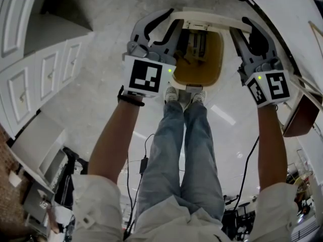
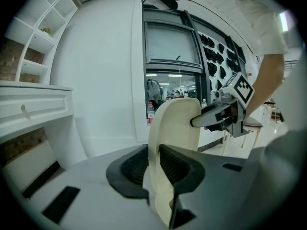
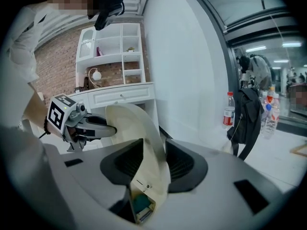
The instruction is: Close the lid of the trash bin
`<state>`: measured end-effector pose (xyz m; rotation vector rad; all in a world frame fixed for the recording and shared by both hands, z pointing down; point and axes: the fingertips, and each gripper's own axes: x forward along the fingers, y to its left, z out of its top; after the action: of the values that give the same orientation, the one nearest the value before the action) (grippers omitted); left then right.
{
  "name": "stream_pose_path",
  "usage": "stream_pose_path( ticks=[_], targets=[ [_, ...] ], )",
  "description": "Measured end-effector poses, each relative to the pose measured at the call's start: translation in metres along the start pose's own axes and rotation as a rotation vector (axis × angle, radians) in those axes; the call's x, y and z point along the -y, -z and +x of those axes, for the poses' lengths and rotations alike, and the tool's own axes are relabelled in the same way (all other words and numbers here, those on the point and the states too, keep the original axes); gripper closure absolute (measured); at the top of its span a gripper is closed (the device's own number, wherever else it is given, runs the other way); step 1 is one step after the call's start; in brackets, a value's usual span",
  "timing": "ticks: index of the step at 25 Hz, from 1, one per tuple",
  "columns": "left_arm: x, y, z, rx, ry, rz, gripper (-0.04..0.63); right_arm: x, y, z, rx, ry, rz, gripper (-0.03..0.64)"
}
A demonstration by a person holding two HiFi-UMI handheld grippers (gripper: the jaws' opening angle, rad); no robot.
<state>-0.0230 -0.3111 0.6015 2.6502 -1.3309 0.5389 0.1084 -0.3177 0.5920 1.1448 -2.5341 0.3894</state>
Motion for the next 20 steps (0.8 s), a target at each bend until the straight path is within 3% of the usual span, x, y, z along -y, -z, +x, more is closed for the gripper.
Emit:
stream_pose_path(
  ticks=[20],
  targets=[
    [0.010,0.003,-0.009,-0.011,0.032,-0.008,0.511,-0.007,0.008,-0.011,-0.025,-0.013,-0.028,0.482]
  ],
)
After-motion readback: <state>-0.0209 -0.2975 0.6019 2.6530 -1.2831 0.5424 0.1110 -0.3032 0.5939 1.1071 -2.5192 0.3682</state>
